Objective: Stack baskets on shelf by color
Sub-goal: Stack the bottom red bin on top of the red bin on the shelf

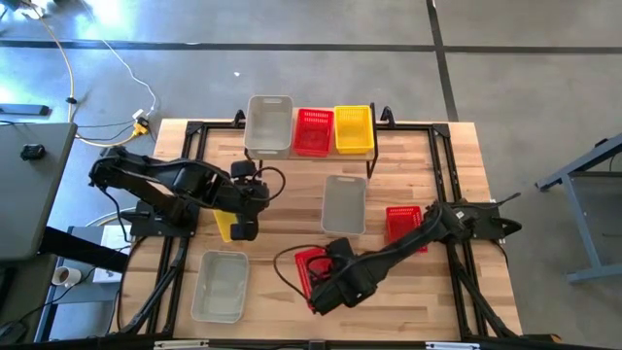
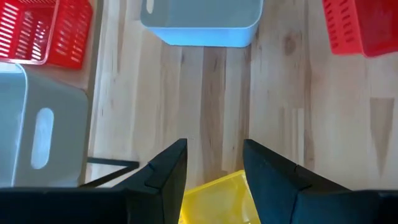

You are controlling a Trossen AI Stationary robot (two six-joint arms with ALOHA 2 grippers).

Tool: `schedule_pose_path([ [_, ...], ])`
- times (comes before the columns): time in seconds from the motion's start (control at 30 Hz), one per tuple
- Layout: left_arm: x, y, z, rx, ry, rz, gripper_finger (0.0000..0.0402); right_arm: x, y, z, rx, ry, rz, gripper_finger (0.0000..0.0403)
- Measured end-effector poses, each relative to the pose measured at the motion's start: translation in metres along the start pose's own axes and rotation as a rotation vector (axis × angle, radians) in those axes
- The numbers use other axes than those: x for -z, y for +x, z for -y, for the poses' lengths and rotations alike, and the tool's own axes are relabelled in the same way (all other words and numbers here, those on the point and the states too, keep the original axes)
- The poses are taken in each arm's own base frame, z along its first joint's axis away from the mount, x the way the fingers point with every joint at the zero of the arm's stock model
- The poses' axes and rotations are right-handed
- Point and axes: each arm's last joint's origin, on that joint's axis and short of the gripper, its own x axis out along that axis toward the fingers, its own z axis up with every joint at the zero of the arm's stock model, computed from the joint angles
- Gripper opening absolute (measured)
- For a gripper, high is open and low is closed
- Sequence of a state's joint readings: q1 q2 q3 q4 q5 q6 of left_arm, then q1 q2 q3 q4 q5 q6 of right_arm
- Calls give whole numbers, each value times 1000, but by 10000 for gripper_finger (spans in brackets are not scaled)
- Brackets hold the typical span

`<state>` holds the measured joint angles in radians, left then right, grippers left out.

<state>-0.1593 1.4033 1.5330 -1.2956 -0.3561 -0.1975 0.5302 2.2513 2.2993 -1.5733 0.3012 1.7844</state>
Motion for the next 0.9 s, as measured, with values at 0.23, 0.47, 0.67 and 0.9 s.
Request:
schedule_pose_path([
  [0.23,11,-16,-13,-60,-14,23,145,-34,-7,-6,-51,-38,72,0],
  [0.47,24,-33,-29,-85,-43,59,145,-72,-8,-5,-47,-58,112,0],
  [0.67,32,-44,-38,-87,-67,83,145,-110,-23,6,-66,-69,192,0],
  [0.9,37,-49,-41,-120,-65,93,145,-155,-54,30,-92,-89,311,0],
])
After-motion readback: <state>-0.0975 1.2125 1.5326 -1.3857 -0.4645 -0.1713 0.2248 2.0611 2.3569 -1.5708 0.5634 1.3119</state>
